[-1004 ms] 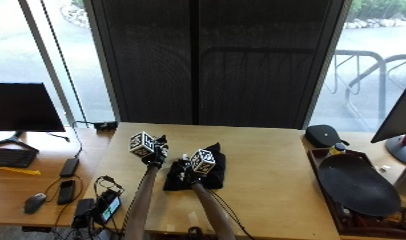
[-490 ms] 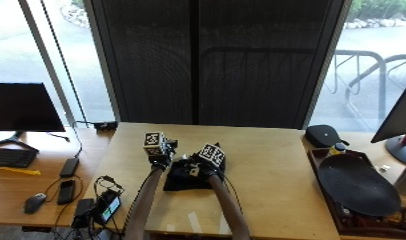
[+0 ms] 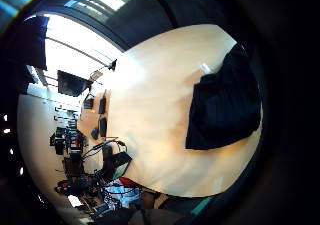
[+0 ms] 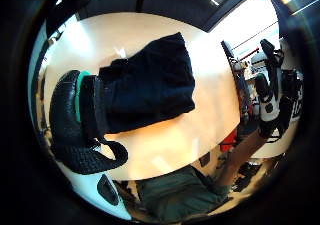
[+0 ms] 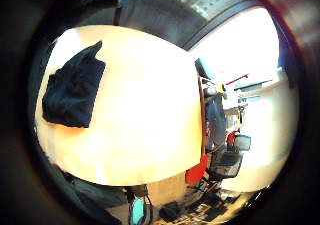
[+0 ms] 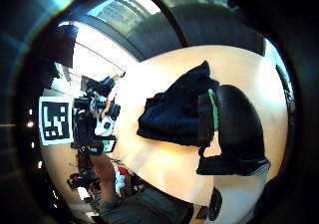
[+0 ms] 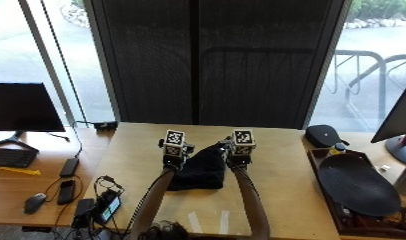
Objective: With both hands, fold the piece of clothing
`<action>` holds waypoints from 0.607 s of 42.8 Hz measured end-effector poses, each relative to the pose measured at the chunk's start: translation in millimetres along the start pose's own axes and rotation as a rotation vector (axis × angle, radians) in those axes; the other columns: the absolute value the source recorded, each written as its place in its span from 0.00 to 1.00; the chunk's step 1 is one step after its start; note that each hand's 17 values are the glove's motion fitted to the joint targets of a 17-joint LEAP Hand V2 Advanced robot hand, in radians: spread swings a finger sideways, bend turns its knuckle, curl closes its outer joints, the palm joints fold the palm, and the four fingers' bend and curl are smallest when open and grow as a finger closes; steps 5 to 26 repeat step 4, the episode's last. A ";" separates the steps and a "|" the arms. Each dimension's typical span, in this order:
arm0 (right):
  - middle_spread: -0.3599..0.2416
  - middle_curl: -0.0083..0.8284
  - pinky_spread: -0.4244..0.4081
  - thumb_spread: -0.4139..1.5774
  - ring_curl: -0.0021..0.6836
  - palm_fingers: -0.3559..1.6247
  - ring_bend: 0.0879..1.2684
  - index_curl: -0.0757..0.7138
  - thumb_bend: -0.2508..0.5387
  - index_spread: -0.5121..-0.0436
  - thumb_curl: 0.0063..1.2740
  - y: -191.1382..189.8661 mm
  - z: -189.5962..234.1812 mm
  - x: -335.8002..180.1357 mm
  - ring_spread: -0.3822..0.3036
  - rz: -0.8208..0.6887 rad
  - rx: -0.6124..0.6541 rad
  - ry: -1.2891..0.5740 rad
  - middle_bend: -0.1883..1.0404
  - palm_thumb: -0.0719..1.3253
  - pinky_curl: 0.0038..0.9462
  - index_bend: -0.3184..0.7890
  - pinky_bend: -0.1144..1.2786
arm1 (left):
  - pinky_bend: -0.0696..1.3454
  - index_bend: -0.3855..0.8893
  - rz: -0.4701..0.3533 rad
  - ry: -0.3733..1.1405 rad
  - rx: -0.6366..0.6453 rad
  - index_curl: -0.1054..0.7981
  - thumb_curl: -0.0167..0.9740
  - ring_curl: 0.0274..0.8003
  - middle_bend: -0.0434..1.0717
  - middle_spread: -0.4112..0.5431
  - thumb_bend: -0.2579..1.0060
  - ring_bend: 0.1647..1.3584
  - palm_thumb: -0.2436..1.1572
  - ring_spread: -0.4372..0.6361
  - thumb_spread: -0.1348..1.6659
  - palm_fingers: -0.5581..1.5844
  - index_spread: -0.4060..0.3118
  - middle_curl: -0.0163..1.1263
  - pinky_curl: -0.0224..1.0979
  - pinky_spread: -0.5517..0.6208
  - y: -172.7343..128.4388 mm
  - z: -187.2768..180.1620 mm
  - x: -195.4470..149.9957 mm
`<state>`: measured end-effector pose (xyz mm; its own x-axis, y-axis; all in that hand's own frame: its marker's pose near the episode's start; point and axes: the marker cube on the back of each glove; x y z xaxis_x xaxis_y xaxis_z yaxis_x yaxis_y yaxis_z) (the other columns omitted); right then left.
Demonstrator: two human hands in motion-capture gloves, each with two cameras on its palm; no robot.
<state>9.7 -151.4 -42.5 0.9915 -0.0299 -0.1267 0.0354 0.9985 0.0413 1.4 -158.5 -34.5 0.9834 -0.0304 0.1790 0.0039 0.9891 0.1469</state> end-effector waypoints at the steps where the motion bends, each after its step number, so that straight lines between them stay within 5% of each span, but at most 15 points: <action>1: 0.72 0.43 0.79 0.92 0.47 0.34 0.11 0.52 0.29 0.53 0.32 -1.8 1.2 2.9 0.72 0.005 0.013 -0.004 0.27 0.57 0.34 0.46 0.44 | 0.18 0.43 0.003 0.004 -0.007 0.58 0.33 0.39 0.21 0.36 0.29 0.20 0.48 0.58 0.88 0.47 0.37 0.38 0.21 0.85 -0.8 2.1 1.6; 26: 0.72 0.42 0.80 0.93 0.47 0.33 0.10 0.53 0.30 0.50 0.31 -6.0 4.9 7.7 0.73 0.027 0.042 0.002 0.27 0.56 0.35 0.45 0.44 | 0.18 0.42 0.008 0.003 -0.017 0.58 0.33 0.39 0.21 0.37 0.28 0.20 0.48 0.58 0.88 0.46 0.38 0.38 0.21 0.85 -2.6 6.5 3.2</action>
